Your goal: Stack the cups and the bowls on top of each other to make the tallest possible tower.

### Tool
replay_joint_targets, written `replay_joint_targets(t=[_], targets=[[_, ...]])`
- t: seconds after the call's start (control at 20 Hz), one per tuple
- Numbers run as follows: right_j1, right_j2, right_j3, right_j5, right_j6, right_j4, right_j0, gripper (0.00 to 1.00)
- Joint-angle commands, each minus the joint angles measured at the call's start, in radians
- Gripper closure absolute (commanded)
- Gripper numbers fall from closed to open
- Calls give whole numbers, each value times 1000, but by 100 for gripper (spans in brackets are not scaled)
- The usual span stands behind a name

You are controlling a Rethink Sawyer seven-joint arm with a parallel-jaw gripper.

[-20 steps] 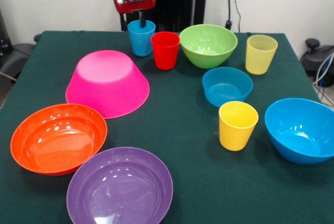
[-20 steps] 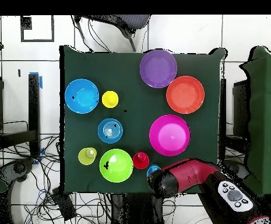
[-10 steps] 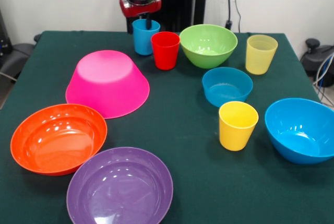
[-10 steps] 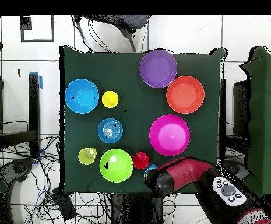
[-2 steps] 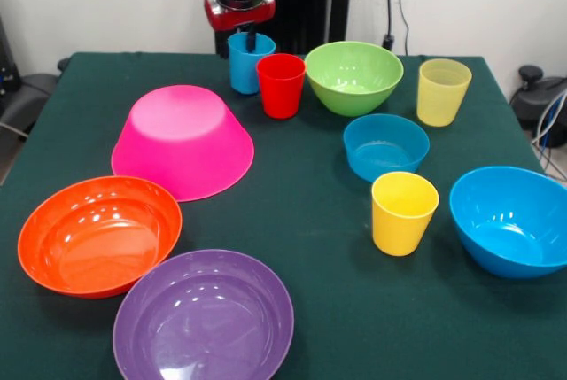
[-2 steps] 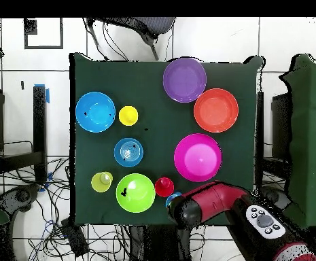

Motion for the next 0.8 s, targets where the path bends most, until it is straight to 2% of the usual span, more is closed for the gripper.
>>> replay_joint_targets(t=[0.05,0.5,0.65,0.8], targets=[[34,1,-90,-12,-32,-57,38,100],[26,9,-83,-34,-38,-61,32,100],[27,16,-86,-18,-51,-50,31,100],[-13,45,-62,6,-90,-14,7,100]])
